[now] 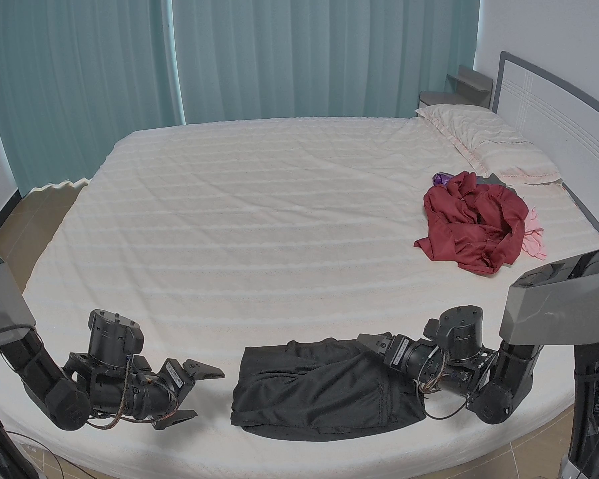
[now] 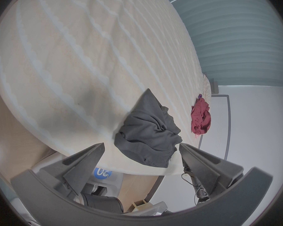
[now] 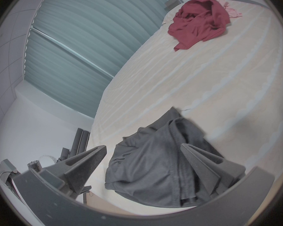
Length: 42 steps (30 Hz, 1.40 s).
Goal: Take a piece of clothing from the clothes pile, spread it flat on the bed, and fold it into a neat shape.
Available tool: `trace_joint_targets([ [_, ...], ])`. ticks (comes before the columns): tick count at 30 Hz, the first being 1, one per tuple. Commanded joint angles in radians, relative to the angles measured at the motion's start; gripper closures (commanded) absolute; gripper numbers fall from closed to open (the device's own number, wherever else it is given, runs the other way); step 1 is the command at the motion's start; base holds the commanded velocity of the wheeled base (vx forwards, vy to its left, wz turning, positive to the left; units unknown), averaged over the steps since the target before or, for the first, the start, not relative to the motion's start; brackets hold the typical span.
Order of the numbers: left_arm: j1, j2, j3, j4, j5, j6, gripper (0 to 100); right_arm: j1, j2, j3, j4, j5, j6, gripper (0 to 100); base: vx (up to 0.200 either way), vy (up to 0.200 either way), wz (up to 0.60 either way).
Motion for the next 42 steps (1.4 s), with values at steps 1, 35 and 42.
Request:
trace_joint_targets([
  [1, 0.0, 0.003, 0.0, 0.0, 0.0, 0.0, 0, 0.009, 0.022, -0.052, 0.015, 0.004, -0.002, 0, 0.0, 0.0, 0.0],
  [35, 0.003, 0.003, -0.002, 0.0, 0.0, -0.002, 0, -0.033, 0.056, -0.061, 0.031, -0.08, -0.038, 100, 0.0, 0.0, 0.0],
  [42, 0.001, 0.003, -0.002, 0.001, 0.0, -0.003, 0, -0.072, 0.021, -0.024, 0.027, -0.093, -0.036, 100, 0.0, 0.0, 0.0],
])
